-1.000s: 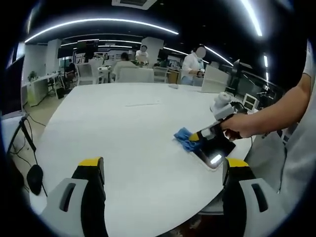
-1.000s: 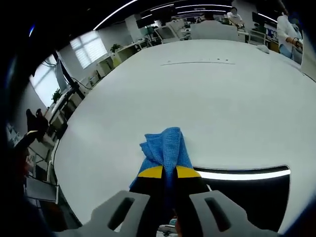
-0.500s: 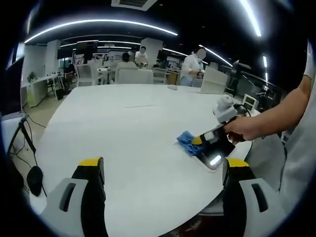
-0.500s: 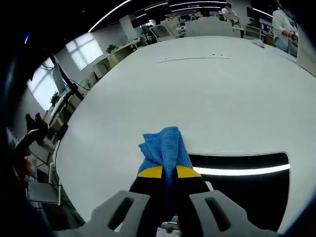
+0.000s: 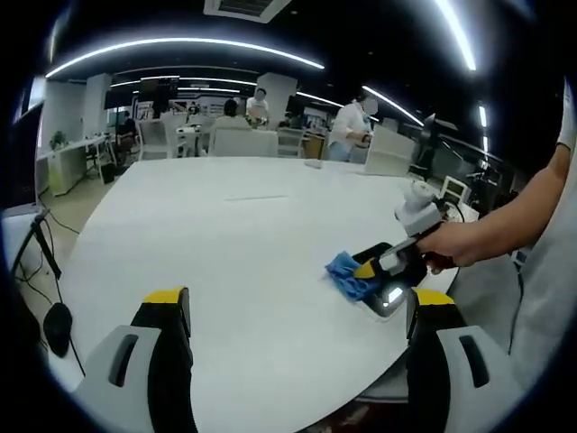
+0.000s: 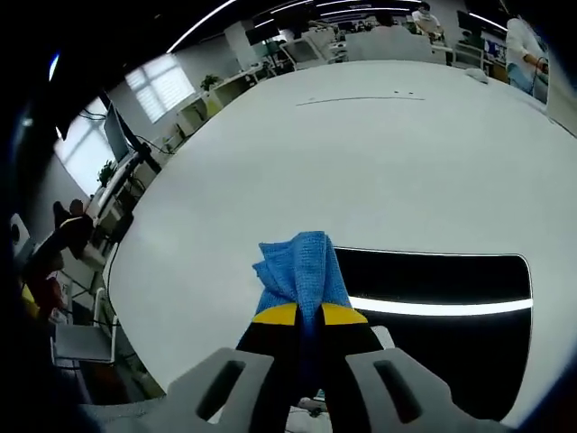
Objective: Wipe the mirror surface with the cleaning cloth until all visible marks leave the cleaned area.
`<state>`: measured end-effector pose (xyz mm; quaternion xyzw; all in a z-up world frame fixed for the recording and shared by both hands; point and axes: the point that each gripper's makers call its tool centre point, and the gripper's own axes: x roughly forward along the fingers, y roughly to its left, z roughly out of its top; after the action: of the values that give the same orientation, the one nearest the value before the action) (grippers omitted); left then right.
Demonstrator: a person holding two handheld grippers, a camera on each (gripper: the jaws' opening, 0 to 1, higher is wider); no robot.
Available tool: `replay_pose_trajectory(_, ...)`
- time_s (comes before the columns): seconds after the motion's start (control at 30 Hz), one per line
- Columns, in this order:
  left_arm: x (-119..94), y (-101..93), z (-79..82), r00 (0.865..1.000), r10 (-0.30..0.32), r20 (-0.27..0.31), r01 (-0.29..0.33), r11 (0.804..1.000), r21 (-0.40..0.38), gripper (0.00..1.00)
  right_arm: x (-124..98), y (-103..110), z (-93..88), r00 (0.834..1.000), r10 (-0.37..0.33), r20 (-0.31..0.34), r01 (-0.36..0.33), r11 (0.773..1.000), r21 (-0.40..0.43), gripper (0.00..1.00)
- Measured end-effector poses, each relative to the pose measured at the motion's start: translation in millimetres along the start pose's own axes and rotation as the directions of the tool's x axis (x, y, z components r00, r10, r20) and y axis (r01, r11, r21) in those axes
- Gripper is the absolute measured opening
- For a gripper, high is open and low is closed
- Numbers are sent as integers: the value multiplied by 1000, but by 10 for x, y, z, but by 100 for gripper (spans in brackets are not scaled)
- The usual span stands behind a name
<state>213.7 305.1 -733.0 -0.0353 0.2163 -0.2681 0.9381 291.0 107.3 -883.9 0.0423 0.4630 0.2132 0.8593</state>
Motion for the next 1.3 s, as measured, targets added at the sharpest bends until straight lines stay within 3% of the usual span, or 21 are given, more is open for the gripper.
replay_pose_trajectory(0.17,-15,0,57,1000,1,6,-1,1000,7,99,-12,20,-35,1000,9,-12,-9,999,32,2)
replay_pose_trajectory(0.47,-68,57,121,999,29,28,-29,1000,11,99,-67,74,-99,1000,17,-20,-16,1000,15,2)
replay_pose_trajectory(0.77,-65,14,75,999,40,27,-40,999,-3,99,-67,72,-99,1000,16,-12,-17,1000,-26,2)
replay_pose_trajectory(1.3,-83,90,62,999,48,13,-48,999,4,99,-138,-8,-92,999,44,-31,-44,999,-16,2)
